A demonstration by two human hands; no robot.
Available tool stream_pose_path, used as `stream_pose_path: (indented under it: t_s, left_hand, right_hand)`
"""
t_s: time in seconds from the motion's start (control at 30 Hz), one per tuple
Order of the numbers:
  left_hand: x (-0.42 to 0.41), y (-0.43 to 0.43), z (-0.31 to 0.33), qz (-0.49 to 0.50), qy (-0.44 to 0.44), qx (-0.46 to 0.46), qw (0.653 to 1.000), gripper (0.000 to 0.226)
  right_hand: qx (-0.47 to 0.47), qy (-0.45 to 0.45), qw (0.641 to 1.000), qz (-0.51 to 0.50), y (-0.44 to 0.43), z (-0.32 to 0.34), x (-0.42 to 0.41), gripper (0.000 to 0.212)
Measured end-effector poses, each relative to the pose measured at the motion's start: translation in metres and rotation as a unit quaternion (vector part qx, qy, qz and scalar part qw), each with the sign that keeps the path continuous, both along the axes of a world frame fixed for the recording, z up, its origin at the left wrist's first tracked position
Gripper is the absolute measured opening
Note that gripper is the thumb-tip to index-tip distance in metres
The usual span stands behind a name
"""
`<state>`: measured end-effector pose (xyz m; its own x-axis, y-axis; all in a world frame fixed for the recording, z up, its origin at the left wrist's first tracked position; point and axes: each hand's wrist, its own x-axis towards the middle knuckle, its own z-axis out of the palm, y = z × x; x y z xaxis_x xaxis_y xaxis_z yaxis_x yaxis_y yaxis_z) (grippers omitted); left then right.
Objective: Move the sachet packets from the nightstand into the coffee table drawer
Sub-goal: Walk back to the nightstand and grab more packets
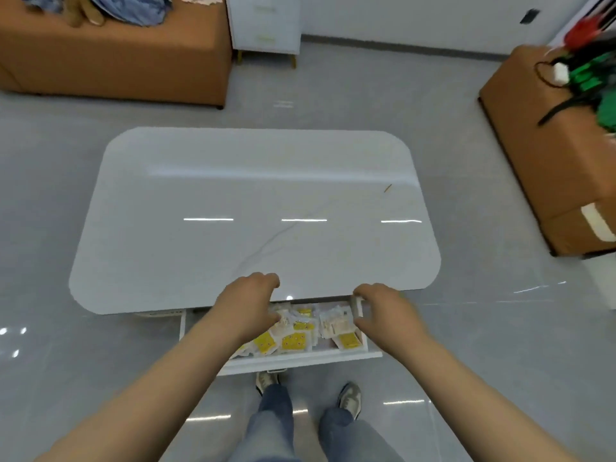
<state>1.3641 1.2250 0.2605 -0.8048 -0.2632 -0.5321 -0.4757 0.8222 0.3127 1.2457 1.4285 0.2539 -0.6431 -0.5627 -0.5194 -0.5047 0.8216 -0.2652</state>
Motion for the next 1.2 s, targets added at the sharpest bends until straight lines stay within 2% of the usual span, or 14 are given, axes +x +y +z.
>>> stream_pose_path:
  t_s: [0.17,0.33,0.67,0.93,1.2]
  left_hand:
    - [-0.073,0.065,0.051,-0.086,0.073,-0.014,0.994,0.056]
    - [-0.142,0.167,0.095,-0.163,0.144,-0.028,0.976,0.055]
    - [-0.247,0.377,0.144,-0.253,0.217,-0.014,0.943,0.053]
    - [-0.335,0.443,0.157,-0.286,0.220,-0.022,0.932,0.052]
    - [-0.472,0.464,0.149,-0.279,0.228,-0.005,0.933,0.053]
  right_hand:
    - [-0.069,0.063,0.991,-0.101,0.081,0.061,-0.037,0.051]
    - [-0.107,0.130,0.970,-0.176,0.190,0.107,-0.073,0.051]
    - [-0.124,0.218,0.935,-0.252,0.400,0.163,-0.141,0.047]
    - [-0.132,0.231,0.922,-0.281,0.464,0.171,-0.218,0.048]
    - [-0.121,0.246,0.921,-0.278,0.485,0.169,-0.353,0.045]
